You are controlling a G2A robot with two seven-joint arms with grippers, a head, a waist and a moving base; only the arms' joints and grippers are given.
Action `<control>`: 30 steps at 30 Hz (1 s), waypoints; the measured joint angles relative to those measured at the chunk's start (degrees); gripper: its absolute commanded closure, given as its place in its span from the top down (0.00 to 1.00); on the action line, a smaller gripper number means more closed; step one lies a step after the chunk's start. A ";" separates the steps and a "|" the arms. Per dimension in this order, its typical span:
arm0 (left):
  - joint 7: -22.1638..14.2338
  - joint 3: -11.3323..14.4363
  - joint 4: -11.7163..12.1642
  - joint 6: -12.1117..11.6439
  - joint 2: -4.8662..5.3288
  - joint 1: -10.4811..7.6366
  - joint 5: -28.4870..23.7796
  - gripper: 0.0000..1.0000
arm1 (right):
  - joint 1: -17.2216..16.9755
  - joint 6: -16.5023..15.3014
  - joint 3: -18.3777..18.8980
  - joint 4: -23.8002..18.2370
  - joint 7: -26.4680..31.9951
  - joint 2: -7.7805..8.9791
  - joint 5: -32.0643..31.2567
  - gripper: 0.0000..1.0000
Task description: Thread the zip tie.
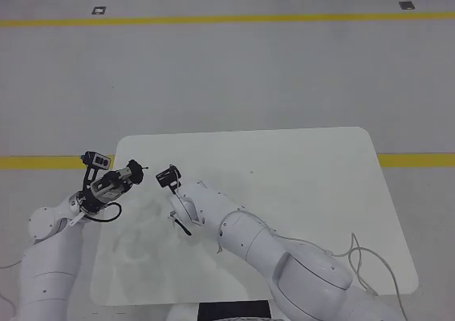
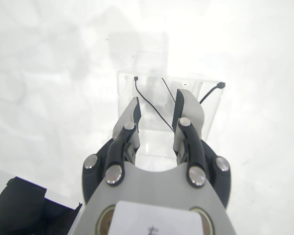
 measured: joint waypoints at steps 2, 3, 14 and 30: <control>0.00 0.00 0.00 0.00 0.00 0.00 0.00 0.00 | -0.03 -0.15 -0.12 0.06 0.05 0.00 0.11 0.29; 0.00 0.00 0.00 0.00 0.00 0.00 0.00 0.00 | -0.04 -0.27 -0.21 0.08 0.13 0.00 0.17 0.29; 0.00 0.00 0.00 0.00 0.00 0.00 0.00 0.00 | 0.04 -0.58 -0.98 -0.09 0.33 0.05 0.51 0.31; 0.00 0.00 0.00 0.00 0.00 0.00 0.00 0.00 | 0.30 -0.76 -2.35 0.41 1.34 0.01 1.19 0.26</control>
